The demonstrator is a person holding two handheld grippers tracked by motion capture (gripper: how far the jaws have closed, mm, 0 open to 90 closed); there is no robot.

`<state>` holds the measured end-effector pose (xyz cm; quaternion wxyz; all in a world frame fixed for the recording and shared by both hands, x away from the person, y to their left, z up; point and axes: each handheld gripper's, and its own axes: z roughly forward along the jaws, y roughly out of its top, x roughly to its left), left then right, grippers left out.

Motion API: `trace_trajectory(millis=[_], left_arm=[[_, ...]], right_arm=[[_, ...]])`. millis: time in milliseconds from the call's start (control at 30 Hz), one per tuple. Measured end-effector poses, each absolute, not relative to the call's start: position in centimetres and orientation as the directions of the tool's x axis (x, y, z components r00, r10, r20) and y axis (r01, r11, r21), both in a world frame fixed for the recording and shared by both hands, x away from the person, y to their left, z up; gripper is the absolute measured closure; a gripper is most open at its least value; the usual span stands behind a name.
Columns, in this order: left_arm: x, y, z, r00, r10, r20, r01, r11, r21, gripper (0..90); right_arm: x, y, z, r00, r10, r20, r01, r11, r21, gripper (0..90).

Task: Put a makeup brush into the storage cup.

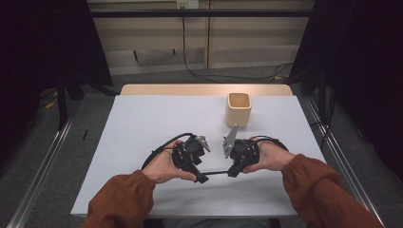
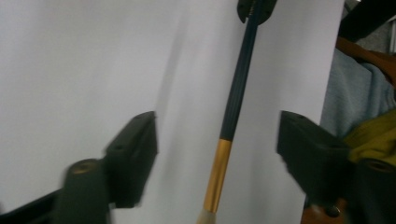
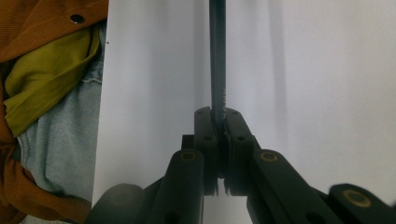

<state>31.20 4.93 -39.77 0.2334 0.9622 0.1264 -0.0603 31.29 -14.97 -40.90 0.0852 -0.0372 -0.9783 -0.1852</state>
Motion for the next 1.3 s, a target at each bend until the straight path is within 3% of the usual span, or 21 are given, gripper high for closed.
trace_trajectory(millis=[133,267,1300], left_arm=[[31.2,4.8,-39.9,0.956,0.239,-0.171,0.291,-0.852,0.435,10.0],[31.2,4.6,-40.1,0.955,0.246,-0.166,0.295,-0.851,0.435,5.2],[29.8,10.4,-40.3,0.919,0.352,-0.177,0.382,-0.689,0.616,3.8]], right_arm=[[31.3,-14.9,-41.0,-0.980,0.048,0.192,0.115,0.928,0.354,86.0],[31.5,-14.9,-41.0,-0.981,0.056,0.185,0.120,0.926,0.357,85.9],[31.0,-18.9,-40.7,-0.972,0.157,0.175,0.217,0.888,0.406,85.9]])
